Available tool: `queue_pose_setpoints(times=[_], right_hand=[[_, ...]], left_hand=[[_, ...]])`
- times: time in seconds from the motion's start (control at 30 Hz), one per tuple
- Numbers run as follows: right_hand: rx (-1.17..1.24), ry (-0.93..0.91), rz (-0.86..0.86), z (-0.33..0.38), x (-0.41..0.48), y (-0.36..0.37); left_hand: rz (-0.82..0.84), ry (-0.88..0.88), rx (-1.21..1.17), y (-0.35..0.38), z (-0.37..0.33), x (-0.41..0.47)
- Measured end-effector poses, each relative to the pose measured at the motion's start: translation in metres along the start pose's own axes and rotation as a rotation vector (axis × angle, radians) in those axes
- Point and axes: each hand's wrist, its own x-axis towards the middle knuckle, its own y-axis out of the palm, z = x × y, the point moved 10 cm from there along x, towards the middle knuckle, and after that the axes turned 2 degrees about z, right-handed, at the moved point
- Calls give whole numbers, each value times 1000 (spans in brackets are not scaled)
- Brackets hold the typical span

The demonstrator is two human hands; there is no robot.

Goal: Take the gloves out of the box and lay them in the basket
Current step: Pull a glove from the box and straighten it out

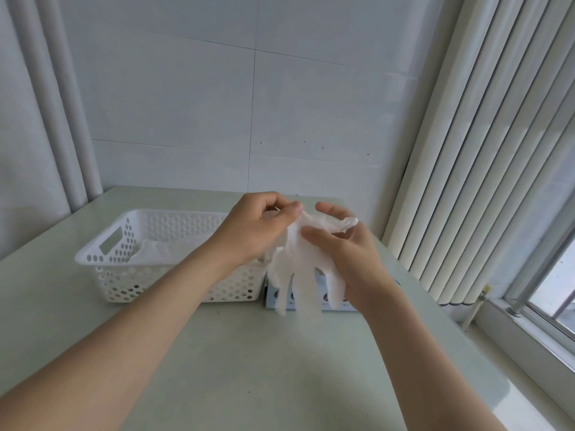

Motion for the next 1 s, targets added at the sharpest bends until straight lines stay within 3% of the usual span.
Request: queue_pose_setpoints(times=[0.1,0.27,0.47,0.63,0.83,1.0], right_hand=[[-17,-48,-5,6,0,-1],[7,-23,-152,0,3,-18],[-8,11,-267,-3,3,-32],[-40,91,-171,-7,2,-26],[-57,-7,-87,1,3,-17],[-75,-58,-96,6,3,-18]], left_hand=[[28,-18,-6,-1,2,-1],[89,-45,-21,4,9,0],[-5,-30,-144,-5,12,8],[-29,3,-85,-8,7,6],[-37,22,-104,-6,5,2],[-92,-65,-147,-10,11,2]])
